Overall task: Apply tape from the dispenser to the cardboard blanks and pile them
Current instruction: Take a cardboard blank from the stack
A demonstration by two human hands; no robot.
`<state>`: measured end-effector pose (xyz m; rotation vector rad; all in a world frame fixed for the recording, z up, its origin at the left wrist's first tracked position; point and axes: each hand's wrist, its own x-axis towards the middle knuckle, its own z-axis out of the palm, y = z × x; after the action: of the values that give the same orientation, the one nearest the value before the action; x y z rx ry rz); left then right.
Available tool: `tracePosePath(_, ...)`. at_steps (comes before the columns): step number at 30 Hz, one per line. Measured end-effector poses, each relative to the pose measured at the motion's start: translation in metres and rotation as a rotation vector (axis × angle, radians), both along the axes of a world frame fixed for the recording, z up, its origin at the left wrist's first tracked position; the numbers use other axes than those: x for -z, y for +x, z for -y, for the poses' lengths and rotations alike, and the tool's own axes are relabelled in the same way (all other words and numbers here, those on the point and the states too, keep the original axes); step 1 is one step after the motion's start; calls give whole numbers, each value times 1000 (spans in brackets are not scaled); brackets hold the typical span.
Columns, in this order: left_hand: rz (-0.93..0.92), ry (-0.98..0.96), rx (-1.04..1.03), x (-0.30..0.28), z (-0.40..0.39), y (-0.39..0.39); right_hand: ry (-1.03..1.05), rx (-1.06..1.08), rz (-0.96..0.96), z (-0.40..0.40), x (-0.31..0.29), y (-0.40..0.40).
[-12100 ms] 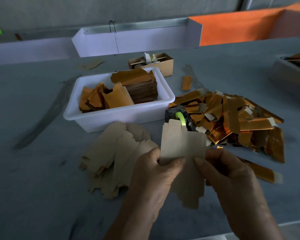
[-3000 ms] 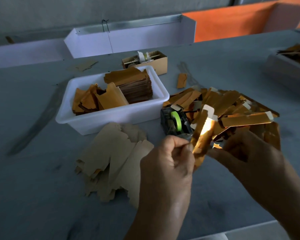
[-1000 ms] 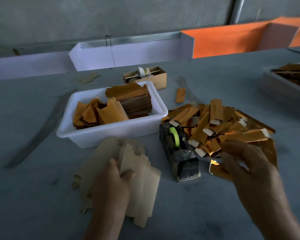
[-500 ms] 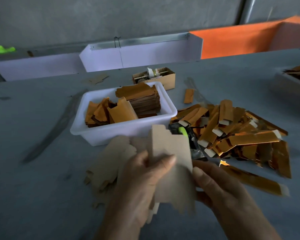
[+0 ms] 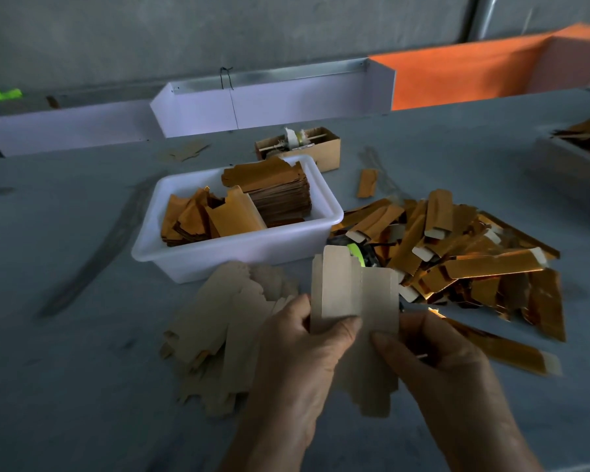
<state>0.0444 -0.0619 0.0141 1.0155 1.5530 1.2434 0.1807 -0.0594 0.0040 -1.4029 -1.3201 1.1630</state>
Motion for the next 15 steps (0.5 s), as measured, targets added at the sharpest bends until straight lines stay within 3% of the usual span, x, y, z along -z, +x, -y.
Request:
tracePosePath(2, -41, 14, -12, 0, 0, 4, 122, 50, 182, 4, -2, -3)
tracePosePath(6, -91, 40, -29, 3, -1, 11, 239, -2, 214, 11, -6, -11)
tracePosePath(12, 227, -61, 227, -2, 4, 4, 239, -109, 193, 11, -11, -7)
tracePosePath(15, 226, -43, 286, -1, 5, 3, 199, -116, 206, 7, -7, -5)
